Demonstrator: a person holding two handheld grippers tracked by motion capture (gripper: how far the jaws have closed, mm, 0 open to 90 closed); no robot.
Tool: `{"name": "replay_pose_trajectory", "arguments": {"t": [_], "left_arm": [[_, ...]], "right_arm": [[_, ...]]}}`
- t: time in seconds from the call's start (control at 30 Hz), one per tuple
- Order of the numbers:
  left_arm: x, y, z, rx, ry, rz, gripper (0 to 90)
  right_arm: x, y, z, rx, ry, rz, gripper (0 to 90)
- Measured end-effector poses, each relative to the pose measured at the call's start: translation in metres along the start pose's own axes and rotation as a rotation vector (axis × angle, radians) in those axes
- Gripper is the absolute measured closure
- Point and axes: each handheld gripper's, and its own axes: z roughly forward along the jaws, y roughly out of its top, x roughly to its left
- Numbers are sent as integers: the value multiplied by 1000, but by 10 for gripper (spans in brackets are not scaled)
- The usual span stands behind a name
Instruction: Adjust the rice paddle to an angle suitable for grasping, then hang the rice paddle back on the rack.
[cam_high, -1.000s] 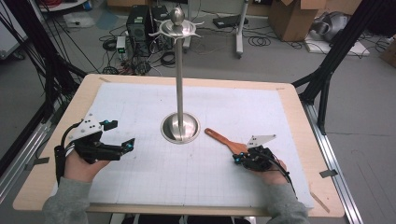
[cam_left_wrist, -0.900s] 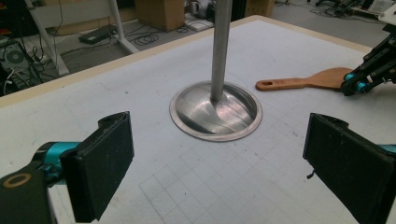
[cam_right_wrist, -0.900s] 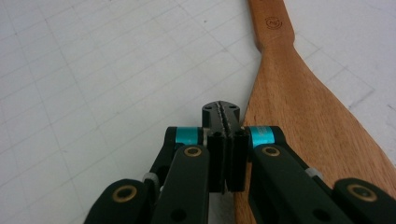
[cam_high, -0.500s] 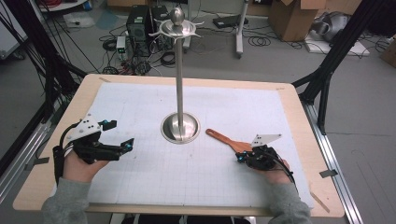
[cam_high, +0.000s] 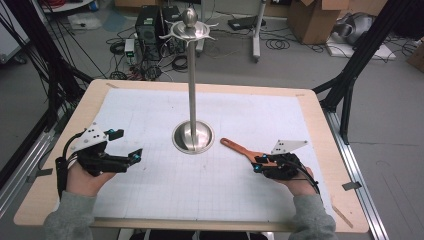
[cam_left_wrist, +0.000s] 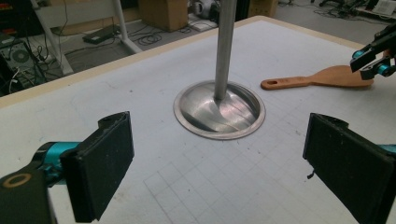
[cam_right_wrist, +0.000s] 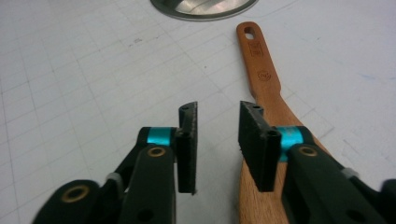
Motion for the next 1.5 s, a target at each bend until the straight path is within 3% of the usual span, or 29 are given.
{"name": "replay_pose_trajectory", "arguments": {"t": [0.3, 0.6, 0.93, 1.5], "left_arm": [[0, -1, 1, 1, -3, 0, 92], [0, -1, 2, 7, -3, 1, 92], [-1, -1, -1, 5, -1, 2, 91], [0, -5, -13, -7, 18, -11, 91]], "right_arm": [[2, 11, -11, -28, -9, 18, 439], [3, 19, -18, -45, -40, 29, 142], [1, 20, -20, -51, -58, 27, 105], [-4, 29, -10, 0, -29, -12, 105]]}}
